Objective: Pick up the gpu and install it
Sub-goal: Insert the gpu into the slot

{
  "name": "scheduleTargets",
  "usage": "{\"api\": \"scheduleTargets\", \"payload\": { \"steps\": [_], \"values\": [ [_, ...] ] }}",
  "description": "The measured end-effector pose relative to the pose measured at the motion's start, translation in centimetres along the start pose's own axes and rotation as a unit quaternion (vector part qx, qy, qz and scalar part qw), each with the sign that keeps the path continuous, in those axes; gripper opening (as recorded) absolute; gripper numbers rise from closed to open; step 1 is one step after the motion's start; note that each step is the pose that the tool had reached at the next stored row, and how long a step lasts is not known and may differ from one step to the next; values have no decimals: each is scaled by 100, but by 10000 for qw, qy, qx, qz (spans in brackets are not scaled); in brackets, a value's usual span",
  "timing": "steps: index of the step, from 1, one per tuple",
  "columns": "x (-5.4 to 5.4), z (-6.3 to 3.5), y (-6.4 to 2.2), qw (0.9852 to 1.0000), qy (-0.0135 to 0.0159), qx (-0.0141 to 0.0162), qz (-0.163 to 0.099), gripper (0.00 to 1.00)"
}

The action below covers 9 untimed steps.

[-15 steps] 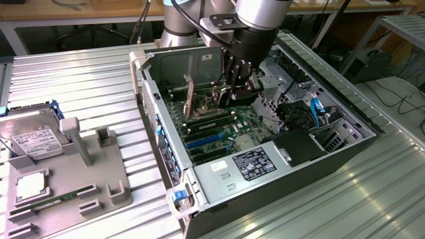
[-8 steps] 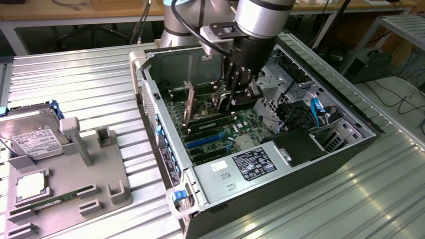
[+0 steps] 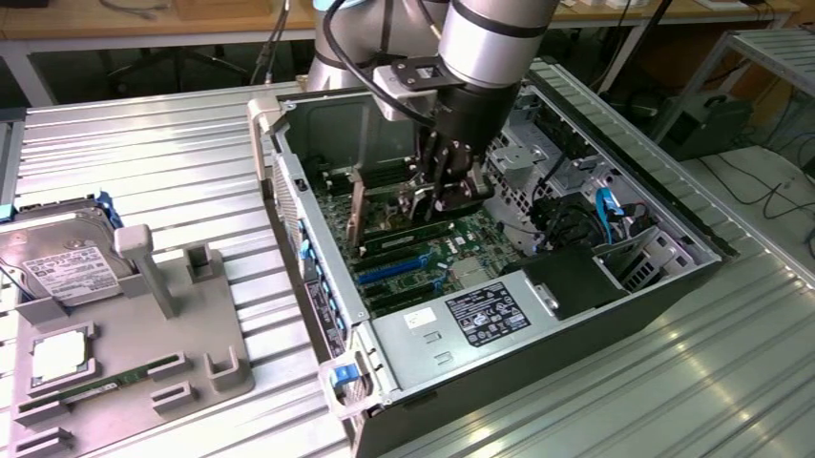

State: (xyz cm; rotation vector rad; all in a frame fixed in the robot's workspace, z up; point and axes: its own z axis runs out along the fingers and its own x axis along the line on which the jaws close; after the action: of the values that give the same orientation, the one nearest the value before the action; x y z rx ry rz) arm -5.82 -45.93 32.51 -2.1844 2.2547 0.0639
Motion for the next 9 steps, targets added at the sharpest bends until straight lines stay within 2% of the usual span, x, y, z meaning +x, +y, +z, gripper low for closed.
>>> {"api": "scheduleTargets", "payload": {
  "steps": [3,9],
  "values": [
    [2,46,-2,9997,6,-8,-228,28],
    [-5,82,13,9997,6,-8,-236,28]
  ]
}}
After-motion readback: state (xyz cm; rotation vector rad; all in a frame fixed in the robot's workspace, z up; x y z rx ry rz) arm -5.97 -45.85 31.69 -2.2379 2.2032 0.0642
